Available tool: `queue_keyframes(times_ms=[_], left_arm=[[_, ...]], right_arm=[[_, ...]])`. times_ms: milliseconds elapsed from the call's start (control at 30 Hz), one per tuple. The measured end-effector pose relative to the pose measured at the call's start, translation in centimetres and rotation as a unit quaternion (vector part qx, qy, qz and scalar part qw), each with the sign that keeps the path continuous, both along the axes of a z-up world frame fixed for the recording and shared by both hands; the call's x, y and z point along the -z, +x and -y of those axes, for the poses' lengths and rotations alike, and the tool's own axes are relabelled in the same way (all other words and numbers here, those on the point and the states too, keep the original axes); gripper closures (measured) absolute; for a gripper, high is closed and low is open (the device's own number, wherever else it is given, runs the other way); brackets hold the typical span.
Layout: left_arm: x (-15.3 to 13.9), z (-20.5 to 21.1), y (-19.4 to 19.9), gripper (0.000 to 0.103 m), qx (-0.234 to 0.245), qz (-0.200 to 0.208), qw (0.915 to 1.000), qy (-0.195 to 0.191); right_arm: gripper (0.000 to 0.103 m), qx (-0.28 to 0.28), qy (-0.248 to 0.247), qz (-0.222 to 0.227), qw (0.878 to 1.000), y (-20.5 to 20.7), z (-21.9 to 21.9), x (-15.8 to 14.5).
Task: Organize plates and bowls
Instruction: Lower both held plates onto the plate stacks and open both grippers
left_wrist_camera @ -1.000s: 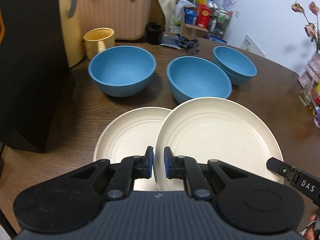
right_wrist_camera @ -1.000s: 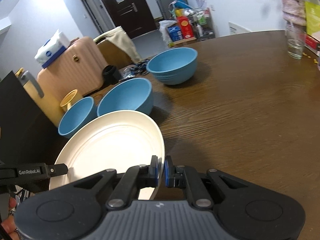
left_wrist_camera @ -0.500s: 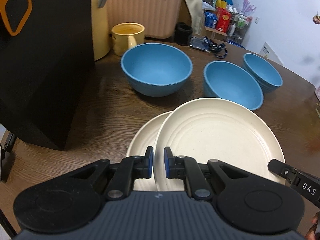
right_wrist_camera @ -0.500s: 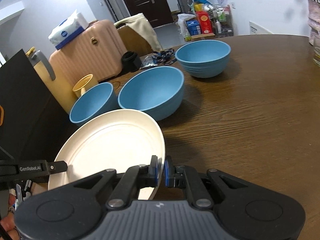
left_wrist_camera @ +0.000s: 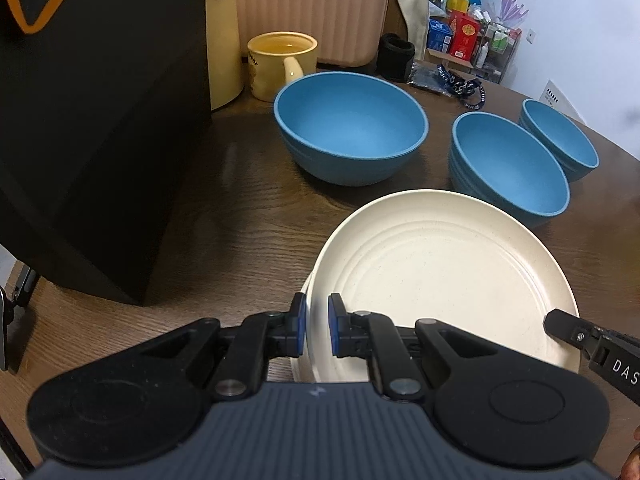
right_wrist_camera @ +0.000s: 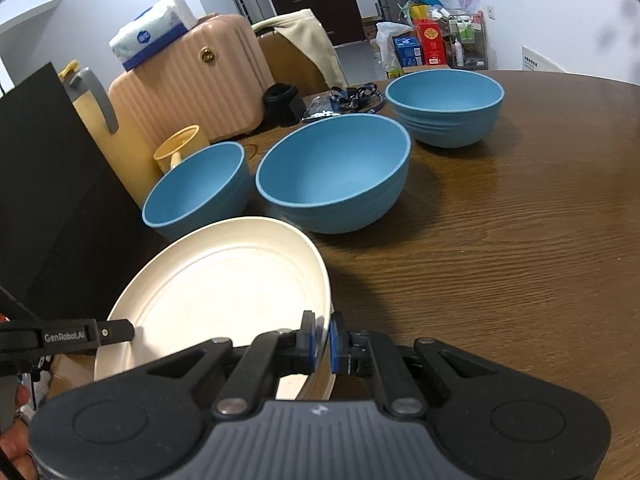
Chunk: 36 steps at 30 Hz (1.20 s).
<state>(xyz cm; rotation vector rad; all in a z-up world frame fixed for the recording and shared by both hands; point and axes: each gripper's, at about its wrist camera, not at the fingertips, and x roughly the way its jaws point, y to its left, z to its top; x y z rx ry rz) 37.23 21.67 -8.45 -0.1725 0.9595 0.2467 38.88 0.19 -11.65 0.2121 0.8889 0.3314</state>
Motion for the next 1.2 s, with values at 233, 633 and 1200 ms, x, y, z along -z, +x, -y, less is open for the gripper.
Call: queue_keyframes(times_ms=[233,633,1200], left_arm=[[0.8,-0.1,0.0,0.091,0.002,-0.002,1.0000,0.002],[1.5,0.1,0.2,0.090,0.002,-0.004,0.9999,0.011],[2.2,0.2,0.1,0.089,-0.004,-0.004,0.9999,0.014]], right_arm=[[0.096,-0.006,-0.011,0.000,1.000,0.2,-0.4,0.5],[0.095,-0.015,-0.027,0.011,0.999,0.0,-1.1,0.9],[0.095,-0.025,-0.048,0.020,0.998,-0.3,-1.5,0.8]])
